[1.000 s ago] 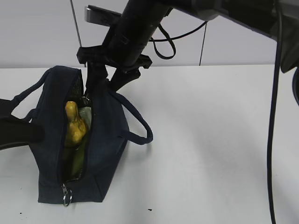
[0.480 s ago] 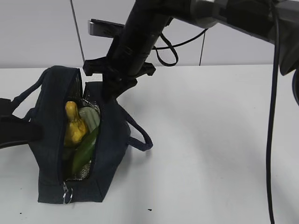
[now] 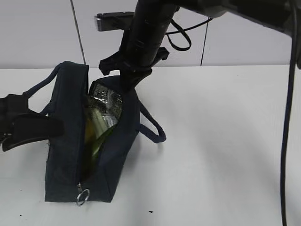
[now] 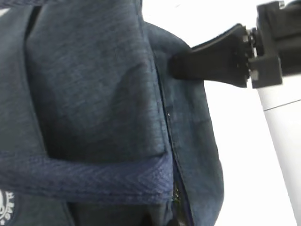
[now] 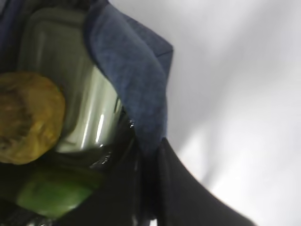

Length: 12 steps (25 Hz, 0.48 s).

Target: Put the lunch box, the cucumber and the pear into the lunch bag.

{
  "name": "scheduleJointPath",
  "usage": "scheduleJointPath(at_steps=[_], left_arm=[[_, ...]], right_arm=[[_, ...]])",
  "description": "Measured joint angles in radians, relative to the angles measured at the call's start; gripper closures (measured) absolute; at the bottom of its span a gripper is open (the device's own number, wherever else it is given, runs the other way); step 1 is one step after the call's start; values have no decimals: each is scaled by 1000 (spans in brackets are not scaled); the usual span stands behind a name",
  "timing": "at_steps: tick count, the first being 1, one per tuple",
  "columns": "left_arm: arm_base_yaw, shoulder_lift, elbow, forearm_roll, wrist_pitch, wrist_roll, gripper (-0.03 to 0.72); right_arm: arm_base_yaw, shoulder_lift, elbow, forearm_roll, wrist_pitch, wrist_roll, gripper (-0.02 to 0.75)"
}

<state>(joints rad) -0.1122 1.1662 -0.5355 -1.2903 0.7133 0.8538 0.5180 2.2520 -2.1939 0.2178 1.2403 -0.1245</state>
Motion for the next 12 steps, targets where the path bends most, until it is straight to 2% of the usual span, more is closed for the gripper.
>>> scheduleJointPath(at_steps=[6, 12], left_arm=[[-120, 11, -50, -26, -88, 8, 703], [-179, 66, -136, -45, -115, 9, 703]], right_arm=[[-27, -92, 10, -90, 25, -2, 709], [-103, -205, 79, -164, 29, -1, 709]])
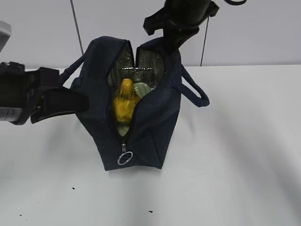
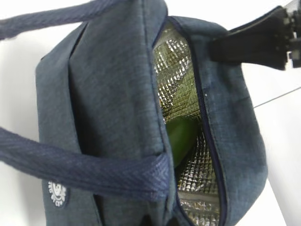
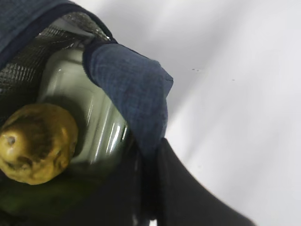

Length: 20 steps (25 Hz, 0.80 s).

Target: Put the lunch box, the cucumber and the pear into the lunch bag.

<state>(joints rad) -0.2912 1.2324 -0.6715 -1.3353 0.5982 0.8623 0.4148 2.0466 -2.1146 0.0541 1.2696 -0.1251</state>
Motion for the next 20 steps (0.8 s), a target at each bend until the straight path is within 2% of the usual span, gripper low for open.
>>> scheduleJointPath(at_steps=[4, 10, 20], left_arm=[[-48, 85, -66, -4, 1, 0, 703], [-128, 238, -155, -4, 3, 0, 703], [-143, 321, -194, -14, -4, 3, 703]], right_arm=[[-37, -23, 37, 0, 2, 0, 709], [-44, -11, 61, -2, 3, 0, 709], [-44, 57, 61, -27, -7, 0, 710]])
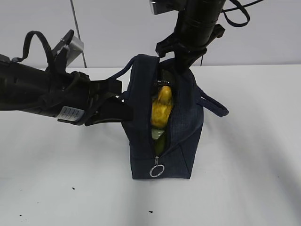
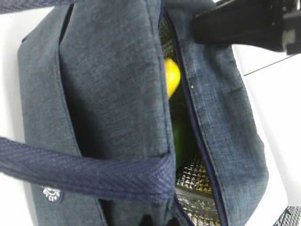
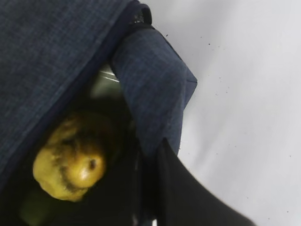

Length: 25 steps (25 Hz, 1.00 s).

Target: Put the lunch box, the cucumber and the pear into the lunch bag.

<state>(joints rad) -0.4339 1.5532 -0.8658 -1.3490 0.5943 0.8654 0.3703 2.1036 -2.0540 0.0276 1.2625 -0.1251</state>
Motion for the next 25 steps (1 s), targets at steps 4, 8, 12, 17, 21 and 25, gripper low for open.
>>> scheduleJointPath(at_steps=[4, 8, 12, 17, 21, 25], left_arm=[[0, 0, 0, -1, -1, 0, 703], [0, 0, 0, -1, 15, 0, 680], [0, 0, 0, 23, 30, 0, 577], [0, 0, 0, 104, 41, 0, 332], [0, 0, 0, 135, 47, 8, 251], [0, 0, 0, 130, 58, 33, 241]], right_arm=[[0, 0, 0, 0, 0, 0, 709], [0, 0, 0, 15, 0, 0, 686], [0, 0, 0, 63, -6, 0, 517], [0, 0, 0, 75, -7, 0, 257], [0, -5, 0, 75, -7, -9, 223], [0, -62, 0, 64, -8, -14, 219]])
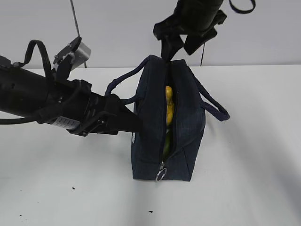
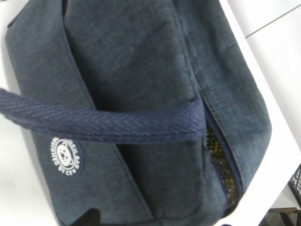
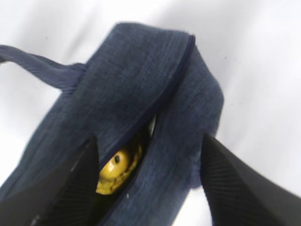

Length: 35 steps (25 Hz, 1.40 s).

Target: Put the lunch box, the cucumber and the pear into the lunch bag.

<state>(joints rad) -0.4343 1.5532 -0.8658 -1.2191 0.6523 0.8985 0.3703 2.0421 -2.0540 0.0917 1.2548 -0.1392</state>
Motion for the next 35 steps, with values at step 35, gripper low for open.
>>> scheduleJointPath(at_steps=[35], left_arm=[[-87, 0, 0, -74, -130, 402, 238]], right_arm=[[0, -742, 1150, 279, -466, -299, 262]])
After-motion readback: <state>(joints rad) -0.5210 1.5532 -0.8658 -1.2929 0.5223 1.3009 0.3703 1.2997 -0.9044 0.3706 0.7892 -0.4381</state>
